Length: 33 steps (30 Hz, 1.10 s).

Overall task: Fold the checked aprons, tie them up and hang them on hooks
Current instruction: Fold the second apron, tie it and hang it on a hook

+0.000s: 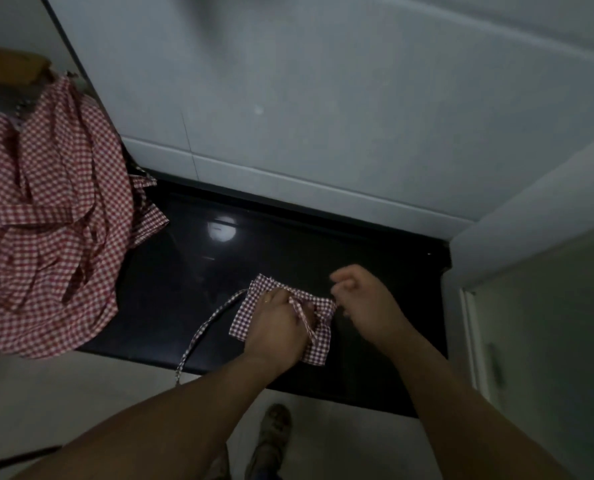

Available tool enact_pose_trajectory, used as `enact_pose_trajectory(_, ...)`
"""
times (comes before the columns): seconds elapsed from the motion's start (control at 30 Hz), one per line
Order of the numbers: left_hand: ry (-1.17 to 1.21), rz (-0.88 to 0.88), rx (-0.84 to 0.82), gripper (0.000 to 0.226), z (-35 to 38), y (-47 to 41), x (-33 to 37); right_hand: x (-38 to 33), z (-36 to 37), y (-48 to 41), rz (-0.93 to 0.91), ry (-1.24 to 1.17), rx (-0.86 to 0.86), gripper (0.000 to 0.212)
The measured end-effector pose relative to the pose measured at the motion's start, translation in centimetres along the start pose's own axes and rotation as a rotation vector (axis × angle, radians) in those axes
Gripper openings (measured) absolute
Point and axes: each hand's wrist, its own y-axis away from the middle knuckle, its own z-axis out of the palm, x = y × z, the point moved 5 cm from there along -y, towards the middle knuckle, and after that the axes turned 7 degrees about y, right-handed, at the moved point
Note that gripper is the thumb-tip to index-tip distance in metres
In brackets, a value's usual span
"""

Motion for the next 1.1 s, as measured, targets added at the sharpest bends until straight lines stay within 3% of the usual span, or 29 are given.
enact_pose_trajectory(0.13,0.166,-0.078,0.008,0.037,0.0,-0.5,-1.0,1.0,4.5,1.7,-0.140,0.128,-0.121,0.026)
enact_pose_trajectory(0.2,0.219,-0.093,-0.005,0.037,-0.3,-0.5,-0.8,1.4,5.7,1.8,-0.189,0.221,-0.014,0.020)
enact_pose_trajectory(0.27,0.162,-0.008,-0.118,0.034,-0.3,0.3,-0.9,2.4,5.6,1.8,-0.134,0.180,0.086,0.017)
enact_pose_trajectory(0.3,0.089,0.082,-0.198,0.043,-0.3,0.8,-1.2,3.1,5.3,1.9,-0.098,0.133,0.114,0.015)
enact_pose_trajectory(0.37,-0.073,0.221,-0.360,0.084,-0.2,1.9,-2.0,4.2,4.3,2.7,-0.038,0.032,0.149,0.014)
enact_pose_trajectory(0.43,-0.128,0.241,-0.381,0.097,-0.2,2.2,-2.7,5.3,3.7,3.5,0.021,-0.041,0.160,0.015)
enact_pose_trajectory(0.53,-0.128,0.166,-0.260,0.088,0.3,1.5,-2.2,6.7,3.4,4.6,0.125,-0.094,0.127,0.018)
enact_pose_trajectory(0.6,-0.177,0.150,-0.264,0.084,1.1,1.2,-2.1,6.9,3.0,5.4,0.156,-0.124,0.154,0.020)
enact_pose_trajectory(0.7,-0.231,0.176,-0.300,0.082,1.5,1.4,-2.0,3.7,1.9,4.8,0.063,-0.150,0.265,0.018)
enact_pose_trajectory(0.8,-0.224,0.170,-0.344,0.080,1.7,1.4,-1.5,-0.8,4.9,2.5,-0.088,0.023,0.158,0.016)
enact_pose_trajectory(0.87,-0.175,0.208,-0.379,0.075,1.2,1.1,-1.5,-2.4,7.8,0.9,-0.118,0.014,0.117,0.020)
enact_pose_trajectory(0.93,-0.041,0.281,-0.297,0.061,-0.8,1.4,-1.7,-2.1,9.3,-0.6,-0.046,-0.072,0.155,0.025)
enact_pose_trajectory(1.0,-0.059,0.242,-0.078,0.038,-4.0,2.5,-3.4,-1.5,10.1,-1.4,-0.010,-0.022,0.182,0.027)
enact_pose_trajectory(1.07,-0.102,-0.004,0.115,0.040,-6.7,3.4,-6.1,-1.0,10.8,-1.3,-0.034,0.055,0.206,0.028)
enact_pose_trajectory(1.1,-0.091,-0.140,0.113,0.045,-7.2,3.5,-7.5,-0.9,11.0,-1.1,-0.041,0.055,0.225,0.028)
